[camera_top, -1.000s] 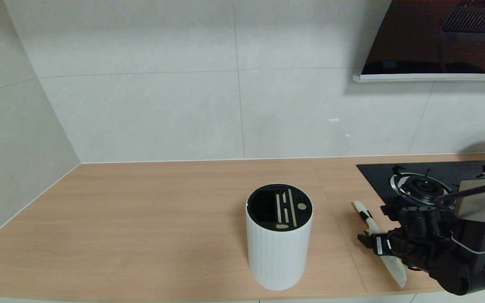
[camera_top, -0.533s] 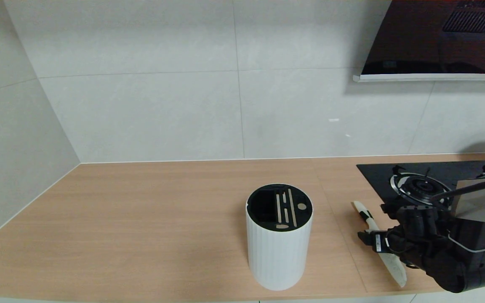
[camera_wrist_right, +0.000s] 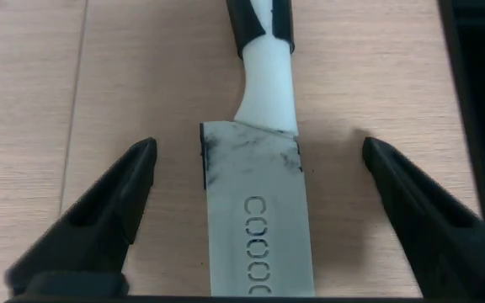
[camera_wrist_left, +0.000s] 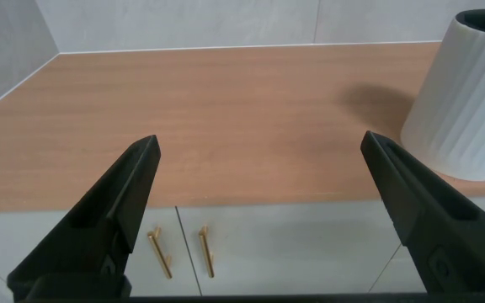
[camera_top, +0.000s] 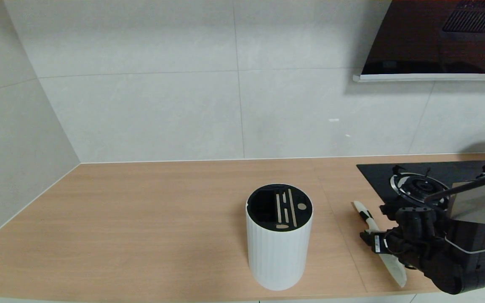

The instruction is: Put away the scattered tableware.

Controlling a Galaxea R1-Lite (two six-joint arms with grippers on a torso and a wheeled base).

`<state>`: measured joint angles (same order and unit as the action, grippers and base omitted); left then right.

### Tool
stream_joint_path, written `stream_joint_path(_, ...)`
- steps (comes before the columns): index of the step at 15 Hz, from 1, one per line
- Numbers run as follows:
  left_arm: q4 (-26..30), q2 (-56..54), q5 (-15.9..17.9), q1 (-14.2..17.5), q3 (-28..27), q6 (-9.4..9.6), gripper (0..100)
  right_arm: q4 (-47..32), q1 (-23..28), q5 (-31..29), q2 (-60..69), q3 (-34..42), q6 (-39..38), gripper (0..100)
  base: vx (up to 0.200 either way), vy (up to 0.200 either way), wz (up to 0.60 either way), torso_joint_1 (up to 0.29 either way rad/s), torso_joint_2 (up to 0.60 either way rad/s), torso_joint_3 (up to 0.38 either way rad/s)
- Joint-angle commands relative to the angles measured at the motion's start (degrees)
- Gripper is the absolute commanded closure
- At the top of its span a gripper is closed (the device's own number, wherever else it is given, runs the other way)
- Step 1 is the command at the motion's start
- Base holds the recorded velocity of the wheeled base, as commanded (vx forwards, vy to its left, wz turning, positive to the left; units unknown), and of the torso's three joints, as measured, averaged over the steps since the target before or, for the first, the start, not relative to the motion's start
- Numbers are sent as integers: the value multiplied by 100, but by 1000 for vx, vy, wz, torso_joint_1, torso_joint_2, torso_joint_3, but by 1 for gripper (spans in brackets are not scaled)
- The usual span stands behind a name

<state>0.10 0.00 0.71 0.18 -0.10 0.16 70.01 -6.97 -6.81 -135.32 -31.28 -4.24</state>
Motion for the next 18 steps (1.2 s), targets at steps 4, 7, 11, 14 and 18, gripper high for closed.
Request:
stream_joint_path(4,-1,9,0,-1,1,2,0,4,3,-4,-65,-27,2,100,0,0,0,0,0,0)
stream_joint_path(7,-1,9,0,8,1,2,0,4,3,-4,23,-10,-6,100,0,0,0,0,0,0)
stream_joint_path(11,-1,9,0,-1,1,2,0,4,3,-13,831,210,-59,100,0,0,0,0,0,0)
stream_joint_path(14,-1,9,0,8,1,2,0,-163,-85,-4,1895,483,-59,100,0,0,0,0,0,0)
stream_joint_path(18,8,9,17,8,1,63,0,-1156,-551,-4,3389,518,-68,100,0,0,0,0,0,0)
